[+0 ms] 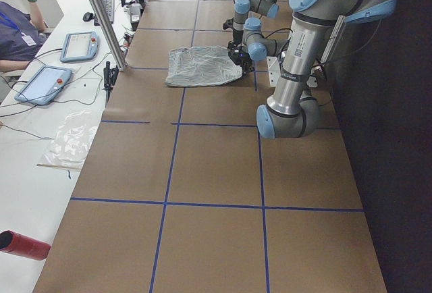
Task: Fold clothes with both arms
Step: 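Move the right gripper down to the near corner beside the left gripper, then grasp the near edge of the shirt with both grippers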
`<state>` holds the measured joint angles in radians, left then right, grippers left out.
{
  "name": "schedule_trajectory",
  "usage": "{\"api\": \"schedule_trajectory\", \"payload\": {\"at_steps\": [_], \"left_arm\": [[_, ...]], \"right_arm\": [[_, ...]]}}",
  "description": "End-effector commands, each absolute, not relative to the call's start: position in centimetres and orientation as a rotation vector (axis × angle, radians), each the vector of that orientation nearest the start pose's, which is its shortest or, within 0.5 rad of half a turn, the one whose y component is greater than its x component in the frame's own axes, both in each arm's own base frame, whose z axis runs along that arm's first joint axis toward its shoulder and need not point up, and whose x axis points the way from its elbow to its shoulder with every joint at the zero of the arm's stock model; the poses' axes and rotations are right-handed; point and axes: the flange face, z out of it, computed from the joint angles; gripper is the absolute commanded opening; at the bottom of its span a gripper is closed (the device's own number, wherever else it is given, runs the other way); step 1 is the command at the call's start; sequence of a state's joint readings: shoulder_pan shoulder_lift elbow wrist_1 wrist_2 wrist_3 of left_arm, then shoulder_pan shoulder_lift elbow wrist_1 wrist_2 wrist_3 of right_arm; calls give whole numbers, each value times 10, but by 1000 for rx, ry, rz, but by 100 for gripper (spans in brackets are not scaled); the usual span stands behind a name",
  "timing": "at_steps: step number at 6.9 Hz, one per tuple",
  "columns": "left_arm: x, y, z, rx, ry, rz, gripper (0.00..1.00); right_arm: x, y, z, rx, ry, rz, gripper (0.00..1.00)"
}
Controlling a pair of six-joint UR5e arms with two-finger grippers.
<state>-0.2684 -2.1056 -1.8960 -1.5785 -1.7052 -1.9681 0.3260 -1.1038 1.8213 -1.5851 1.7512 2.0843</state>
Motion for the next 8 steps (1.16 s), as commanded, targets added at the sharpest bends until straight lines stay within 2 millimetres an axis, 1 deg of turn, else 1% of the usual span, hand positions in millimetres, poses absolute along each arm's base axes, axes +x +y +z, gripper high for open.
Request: {"api": "schedule_trajectory", "payload": {"at_steps": [1,2,3,4,5,6,8], "left_arm": [[559,-278,218,-185,869,-564,0],[559,-278,217,-185,872,-563,0],[559,-277,215,-185,875,-561,0],[559,-277,215,-185,875,-561,0],[559,-277,216,-185,872,-562,0],[559,-277,216,-185,872,-562,0],[559,-278,216,-185,872,-563,0]], "right_arm": [[-562,-310,305,-242,-673,742,100],[-563,-311,307,-242,-670,742,100],[-563,-311,308,-241,-668,743,98],[-563,-312,307,-242,-670,745,54],[-563,-310,306,-244,-671,740,13],[-563,-310,304,-244,-674,738,0],[-562,-310,297,-245,-688,736,0]]}}
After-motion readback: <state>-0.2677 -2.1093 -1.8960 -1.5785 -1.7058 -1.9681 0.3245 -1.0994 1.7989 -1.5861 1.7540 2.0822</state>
